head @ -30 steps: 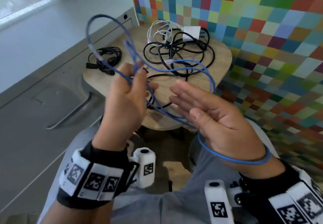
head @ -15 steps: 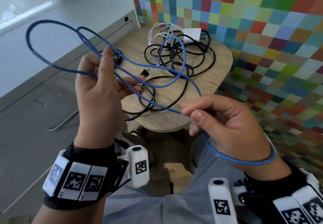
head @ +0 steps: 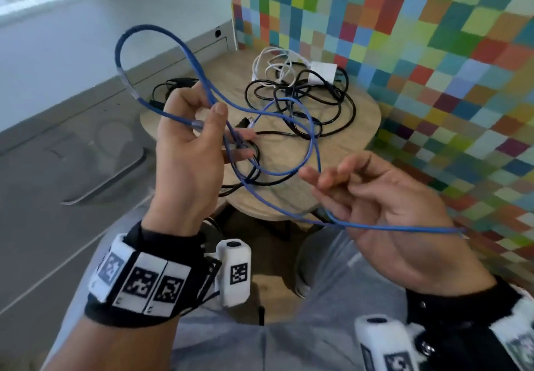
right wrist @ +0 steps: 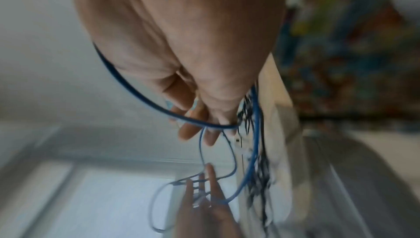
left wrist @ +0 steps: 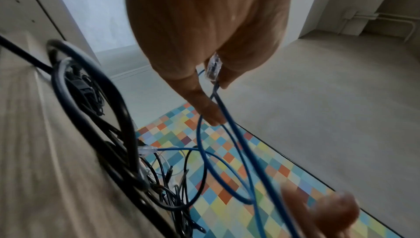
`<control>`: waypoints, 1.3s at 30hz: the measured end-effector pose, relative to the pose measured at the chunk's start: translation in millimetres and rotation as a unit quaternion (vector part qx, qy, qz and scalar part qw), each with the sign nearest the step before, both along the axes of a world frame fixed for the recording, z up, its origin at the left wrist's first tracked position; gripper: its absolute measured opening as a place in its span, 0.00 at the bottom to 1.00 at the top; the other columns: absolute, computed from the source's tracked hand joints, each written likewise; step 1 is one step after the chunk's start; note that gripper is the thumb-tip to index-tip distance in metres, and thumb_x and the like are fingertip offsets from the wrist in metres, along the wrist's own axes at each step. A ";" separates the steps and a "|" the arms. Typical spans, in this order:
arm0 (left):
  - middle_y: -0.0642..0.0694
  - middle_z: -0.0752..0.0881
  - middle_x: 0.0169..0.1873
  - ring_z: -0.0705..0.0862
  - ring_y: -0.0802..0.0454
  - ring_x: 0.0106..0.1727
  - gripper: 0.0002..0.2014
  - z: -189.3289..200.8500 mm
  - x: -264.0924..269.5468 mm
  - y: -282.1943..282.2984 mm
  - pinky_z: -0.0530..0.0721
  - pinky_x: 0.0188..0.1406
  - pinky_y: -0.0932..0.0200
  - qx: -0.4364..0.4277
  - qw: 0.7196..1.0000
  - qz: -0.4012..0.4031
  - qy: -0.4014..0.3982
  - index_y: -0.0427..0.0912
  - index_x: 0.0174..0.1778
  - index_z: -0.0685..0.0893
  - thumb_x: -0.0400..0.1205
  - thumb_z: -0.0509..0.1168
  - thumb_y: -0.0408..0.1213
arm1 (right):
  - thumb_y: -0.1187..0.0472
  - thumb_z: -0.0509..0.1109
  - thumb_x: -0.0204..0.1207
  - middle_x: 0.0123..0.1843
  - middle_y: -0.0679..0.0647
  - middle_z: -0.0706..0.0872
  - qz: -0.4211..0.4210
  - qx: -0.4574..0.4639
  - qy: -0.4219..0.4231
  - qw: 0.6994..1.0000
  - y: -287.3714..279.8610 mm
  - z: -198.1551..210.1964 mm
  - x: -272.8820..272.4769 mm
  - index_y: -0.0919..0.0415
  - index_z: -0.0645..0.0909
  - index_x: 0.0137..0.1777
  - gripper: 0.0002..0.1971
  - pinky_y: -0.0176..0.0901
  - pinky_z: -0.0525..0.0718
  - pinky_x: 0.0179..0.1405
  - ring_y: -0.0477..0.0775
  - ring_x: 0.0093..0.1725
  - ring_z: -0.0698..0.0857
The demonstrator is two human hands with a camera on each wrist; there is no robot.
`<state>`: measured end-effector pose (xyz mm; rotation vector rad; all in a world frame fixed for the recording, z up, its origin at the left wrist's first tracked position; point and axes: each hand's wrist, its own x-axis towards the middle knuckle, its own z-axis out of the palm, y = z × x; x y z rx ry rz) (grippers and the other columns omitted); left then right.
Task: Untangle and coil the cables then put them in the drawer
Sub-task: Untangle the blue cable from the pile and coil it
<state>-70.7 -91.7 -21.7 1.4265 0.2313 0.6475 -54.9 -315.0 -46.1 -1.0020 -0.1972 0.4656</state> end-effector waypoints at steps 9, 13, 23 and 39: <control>0.59 0.89 0.61 0.94 0.37 0.45 0.07 0.5 -3.3 26.1 0.88 0.27 0.53 -0.066 0.996 0.013 -0.051 0.44 0.49 0.72 0.92 0.61 0.31 | 0.64 0.55 0.93 0.21 0.52 0.65 -0.104 -0.087 0.003 0.991 10.7 30.2 17.2 0.62 0.85 0.49 0.18 0.61 0.82 0.76 0.56 0.46 0.93; 0.62 0.91 0.53 0.94 0.39 0.45 0.06 2.3 -5.8 32.5 0.88 0.29 0.51 -0.059 0.996 0.024 -0.063 0.45 0.50 0.72 0.92 0.60 0.32 | 0.68 0.58 0.91 0.21 0.56 0.76 -0.080 -0.140 -0.060 0.985 26.3 29.0 21.5 0.65 0.85 0.61 0.13 0.64 0.80 0.77 0.64 0.58 0.94; 0.56 0.80 0.77 0.93 0.42 0.45 0.04 0.7 -10.8 40.2 0.89 0.29 0.51 0.015 0.997 -0.029 -0.065 0.39 0.54 0.74 0.91 0.63 0.29 | 0.55 0.74 0.86 0.25 0.52 0.84 -0.141 -0.254 -0.197 0.936 74.8 29.3 37.2 0.52 0.89 0.37 0.14 0.69 0.89 0.65 0.52 0.35 0.90; 0.57 0.88 0.51 0.94 0.43 0.42 0.07 -13.5 -4.9 45.3 0.89 0.30 0.55 -0.097 0.994 -0.010 -0.045 0.45 0.49 0.74 0.92 0.61 0.33 | 0.62 0.60 0.90 0.62 0.60 0.93 0.001 -0.180 -0.099 0.979 31.8 32.6 28.2 0.57 0.73 0.83 0.22 0.52 0.92 0.57 0.60 0.60 0.93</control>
